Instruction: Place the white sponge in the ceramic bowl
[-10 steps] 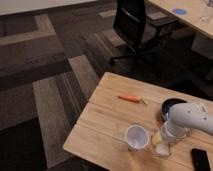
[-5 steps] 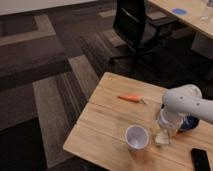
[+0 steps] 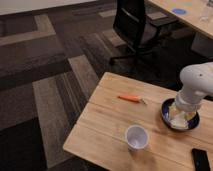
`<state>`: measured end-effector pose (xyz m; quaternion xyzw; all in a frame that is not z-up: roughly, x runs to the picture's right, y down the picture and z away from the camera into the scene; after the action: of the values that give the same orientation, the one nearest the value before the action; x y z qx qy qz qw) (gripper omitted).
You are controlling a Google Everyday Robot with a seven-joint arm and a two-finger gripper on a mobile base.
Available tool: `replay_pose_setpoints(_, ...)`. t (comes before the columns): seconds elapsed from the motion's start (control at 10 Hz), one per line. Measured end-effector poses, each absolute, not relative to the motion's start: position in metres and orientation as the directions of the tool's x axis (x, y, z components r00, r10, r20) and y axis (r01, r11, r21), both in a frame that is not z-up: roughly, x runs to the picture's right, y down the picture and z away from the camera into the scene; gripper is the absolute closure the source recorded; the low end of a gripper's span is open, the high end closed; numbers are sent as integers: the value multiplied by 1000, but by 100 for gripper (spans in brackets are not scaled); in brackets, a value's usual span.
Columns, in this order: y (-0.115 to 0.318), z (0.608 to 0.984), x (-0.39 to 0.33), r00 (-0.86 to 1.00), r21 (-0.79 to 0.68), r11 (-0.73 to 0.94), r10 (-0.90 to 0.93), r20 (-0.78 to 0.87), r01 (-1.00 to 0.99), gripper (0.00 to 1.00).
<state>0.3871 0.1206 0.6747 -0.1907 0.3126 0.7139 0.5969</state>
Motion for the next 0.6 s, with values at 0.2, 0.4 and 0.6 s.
replay_pose_setpoints(0.2,117,695,419,-190,213,-59,714,-674,-975,100)
replay_pose_setpoints(0.4,111,716,428,-161,193,-36,710,-686,-981,100)
replay_pose_setpoints(0.6,103,743,428,-115,147,-17,714,-691,-989,100)
